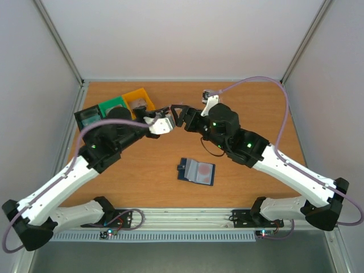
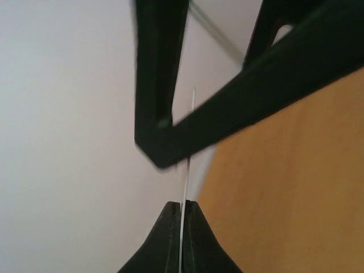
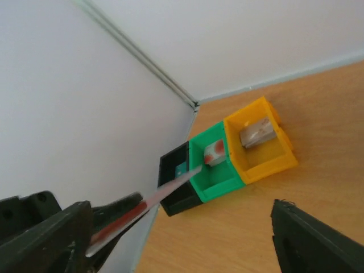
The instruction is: Take the credit cards out of the card holder
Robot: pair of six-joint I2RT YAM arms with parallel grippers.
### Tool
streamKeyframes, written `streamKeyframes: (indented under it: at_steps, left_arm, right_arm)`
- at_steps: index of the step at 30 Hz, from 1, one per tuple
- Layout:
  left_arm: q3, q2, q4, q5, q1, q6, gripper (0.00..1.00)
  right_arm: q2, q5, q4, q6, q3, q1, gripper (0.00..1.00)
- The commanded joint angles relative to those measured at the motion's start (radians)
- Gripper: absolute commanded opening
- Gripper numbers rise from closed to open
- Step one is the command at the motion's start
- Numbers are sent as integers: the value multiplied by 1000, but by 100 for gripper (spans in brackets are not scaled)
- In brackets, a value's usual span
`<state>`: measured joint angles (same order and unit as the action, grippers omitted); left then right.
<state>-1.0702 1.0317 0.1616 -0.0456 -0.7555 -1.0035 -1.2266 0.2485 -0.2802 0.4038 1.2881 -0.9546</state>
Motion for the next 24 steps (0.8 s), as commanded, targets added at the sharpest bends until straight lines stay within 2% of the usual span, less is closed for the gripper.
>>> streamKeyframes:
  at_steps: [1,3,6,10,11,17,19,21,24]
  left_arm:
    - [-102,-85,331,290,24,675,0]
    - [-88,-126,303,449,43,856,0]
    - [-27,-182,133,670,72,1147,0]
    - [44,-200,-247,853,100,1462,0]
    - [53,-197,-292,886,101,1543,0]
    - [83,-204,-336,944,99,1586,0]
    - [94,-203,-337,951,100,1586,0]
    - [103,-204,-332,958,99,1585,0]
    - [110,-208,-337,983,99,1582,0]
  right_arm:
    - [124,-75,-67,-426,52,10,95]
    - [190,-204,-64,-577,17,23,98]
    - [271,-525,-52,-708,-35,45,99]
    - [307,-732,36,-731,-93,45,99]
    - [305,-773,50,-734,-94,45,98]
    - [208,-878,72,-701,-15,45,87]
    - [175,-922,75,-694,18,45,78]
    - [155,-961,92,-686,37,45,63]
    - [144,-964,104,-677,41,45,29]
